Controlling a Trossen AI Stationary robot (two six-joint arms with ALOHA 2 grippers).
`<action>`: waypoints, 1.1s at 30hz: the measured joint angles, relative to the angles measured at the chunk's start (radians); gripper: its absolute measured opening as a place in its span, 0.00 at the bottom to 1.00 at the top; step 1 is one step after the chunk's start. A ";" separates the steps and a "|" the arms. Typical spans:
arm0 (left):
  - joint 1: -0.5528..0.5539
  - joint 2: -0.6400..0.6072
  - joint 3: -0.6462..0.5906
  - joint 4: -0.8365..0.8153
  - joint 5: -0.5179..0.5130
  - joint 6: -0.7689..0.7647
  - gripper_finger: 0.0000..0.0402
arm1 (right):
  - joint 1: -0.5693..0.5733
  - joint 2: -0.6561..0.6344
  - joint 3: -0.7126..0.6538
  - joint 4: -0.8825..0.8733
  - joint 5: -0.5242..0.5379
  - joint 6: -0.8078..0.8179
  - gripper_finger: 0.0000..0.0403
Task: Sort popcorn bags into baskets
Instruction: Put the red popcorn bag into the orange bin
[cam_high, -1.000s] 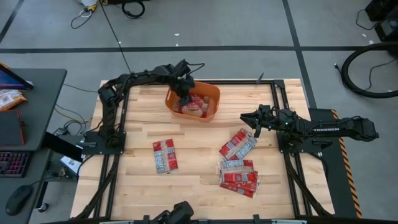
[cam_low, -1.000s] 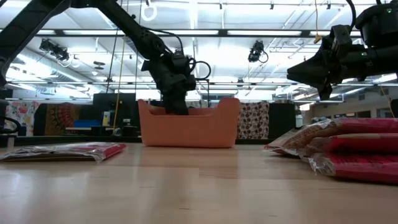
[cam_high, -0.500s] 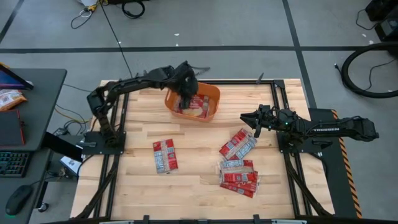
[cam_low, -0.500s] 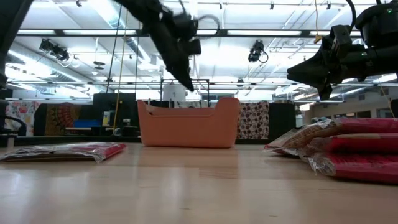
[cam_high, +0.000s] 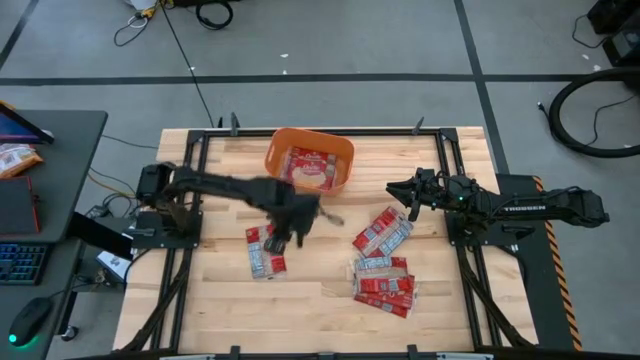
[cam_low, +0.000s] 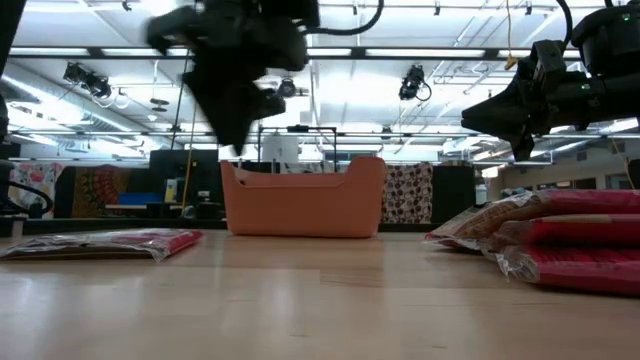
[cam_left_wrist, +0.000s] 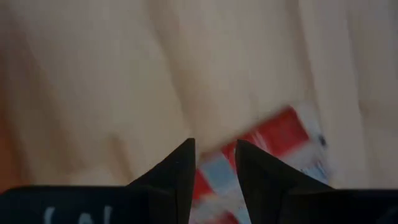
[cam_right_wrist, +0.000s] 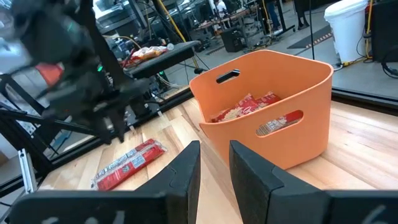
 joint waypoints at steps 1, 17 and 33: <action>-0.032 0.000 -0.012 -0.014 -0.021 -0.019 0.30 | 0.000 0.000 0.000 0.000 0.000 0.000 0.22; -0.160 0.000 -0.091 -0.008 -0.196 -0.056 0.30 | 0.000 0.000 0.000 0.000 0.000 0.000 0.22; -0.153 0.258 0.099 -0.168 -0.159 0.274 0.30 | 0.000 0.000 0.000 0.001 0.000 0.000 0.22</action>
